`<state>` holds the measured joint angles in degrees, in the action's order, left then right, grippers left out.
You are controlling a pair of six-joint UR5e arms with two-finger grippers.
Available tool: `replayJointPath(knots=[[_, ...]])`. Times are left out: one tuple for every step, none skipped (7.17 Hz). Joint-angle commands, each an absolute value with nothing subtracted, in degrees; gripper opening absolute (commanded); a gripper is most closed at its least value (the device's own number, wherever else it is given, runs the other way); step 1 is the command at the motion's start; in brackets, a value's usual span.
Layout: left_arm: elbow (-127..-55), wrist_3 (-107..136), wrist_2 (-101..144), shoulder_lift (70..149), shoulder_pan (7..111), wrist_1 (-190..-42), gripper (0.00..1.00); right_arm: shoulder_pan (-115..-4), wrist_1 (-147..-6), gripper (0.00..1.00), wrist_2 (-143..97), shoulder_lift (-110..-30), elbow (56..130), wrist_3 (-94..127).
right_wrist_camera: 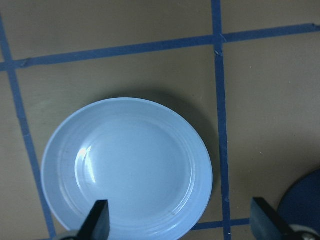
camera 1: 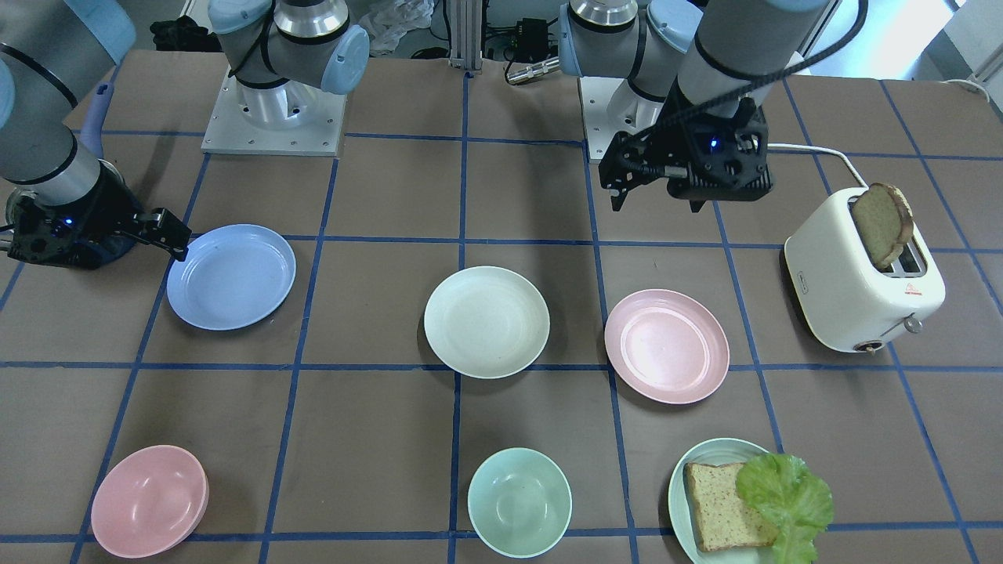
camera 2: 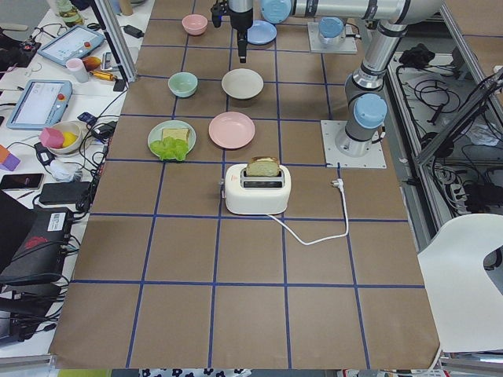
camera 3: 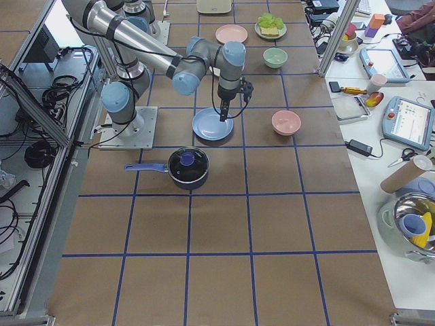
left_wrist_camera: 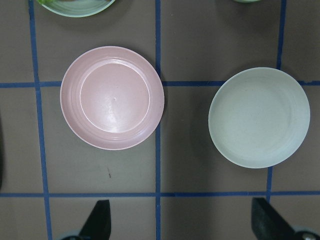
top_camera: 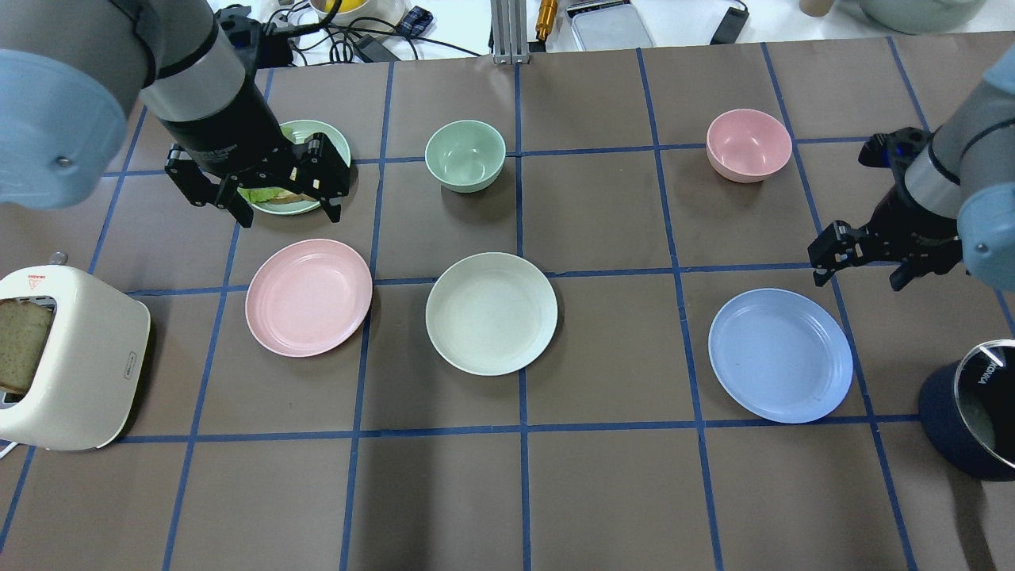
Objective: Stack three plates with pink and blue
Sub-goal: 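Move the left gripper to the pink plate while the right approaches the blue plate, then grasp the pink plate rim with the left gripper while the right grasps the blue plate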
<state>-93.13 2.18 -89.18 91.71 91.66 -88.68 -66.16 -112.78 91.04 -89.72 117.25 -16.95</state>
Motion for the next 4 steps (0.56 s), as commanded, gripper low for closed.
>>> replayJointPath(knots=[[-103.56,1.41,-89.47,96.66,91.58,-74.7,1.0,-62.85,-125.27,1.0,91.05,-87.65,125.92,-21.15],[-110.24,0.62,-89.65,99.03,91.5,-63.48,1.0,-62.49,-126.64,1.0,91.14,-86.76,128.04,-23.79],[-114.57,-0.95,-92.61,101.31,91.49,-55.02,1.0,-61.88,-127.26,1.0,90.71,-86.31,128.32,-23.82],[-115.74,-2.79,-93.33,104.38,91.49,-51.19,1.0,-61.09,-128.92,1.0,90.18,-85.18,128.41,-23.82]])
